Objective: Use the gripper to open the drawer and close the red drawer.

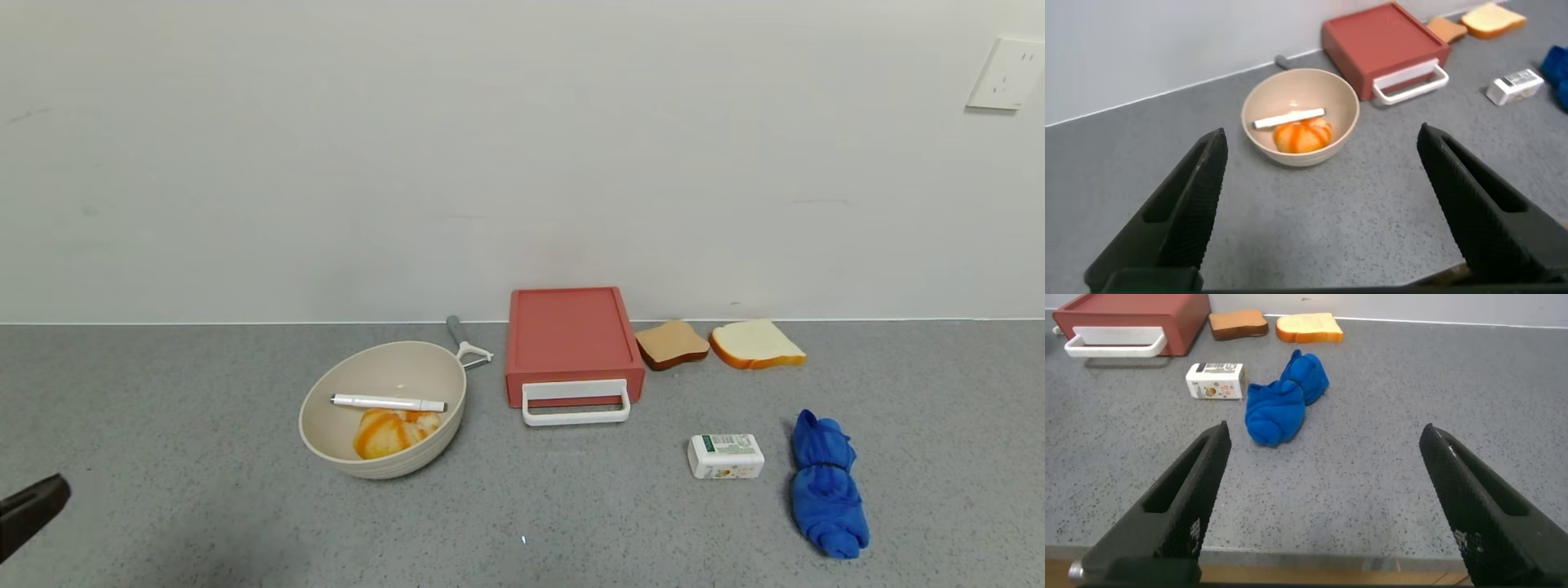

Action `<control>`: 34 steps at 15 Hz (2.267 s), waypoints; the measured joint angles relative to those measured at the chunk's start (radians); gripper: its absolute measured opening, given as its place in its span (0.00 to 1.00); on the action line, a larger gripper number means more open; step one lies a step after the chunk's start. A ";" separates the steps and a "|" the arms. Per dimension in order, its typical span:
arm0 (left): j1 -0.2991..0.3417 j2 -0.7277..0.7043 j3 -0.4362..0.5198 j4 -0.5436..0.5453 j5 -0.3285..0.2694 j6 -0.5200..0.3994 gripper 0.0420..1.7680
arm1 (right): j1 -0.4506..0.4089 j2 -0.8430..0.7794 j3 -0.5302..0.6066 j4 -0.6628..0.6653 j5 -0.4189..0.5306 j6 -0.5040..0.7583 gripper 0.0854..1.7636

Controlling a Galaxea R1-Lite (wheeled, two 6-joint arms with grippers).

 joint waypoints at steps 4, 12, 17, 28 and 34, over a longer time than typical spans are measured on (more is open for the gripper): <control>0.092 -0.145 0.013 0.049 0.008 0.000 0.96 | 0.000 0.000 0.000 0.000 0.000 0.000 0.97; 0.174 -0.354 0.000 0.127 0.188 0.014 0.96 | 0.000 0.000 0.000 0.000 0.000 0.000 0.97; 0.221 -0.374 -0.027 0.125 0.219 0.044 0.96 | 0.000 0.000 0.000 0.000 0.000 0.000 0.97; 0.264 -0.626 0.349 -0.067 -0.005 0.027 0.97 | 0.000 0.000 0.000 0.000 0.000 0.000 0.97; 0.265 -0.654 0.707 -0.293 -0.031 0.013 0.97 | 0.000 0.000 0.000 0.000 0.000 0.000 0.97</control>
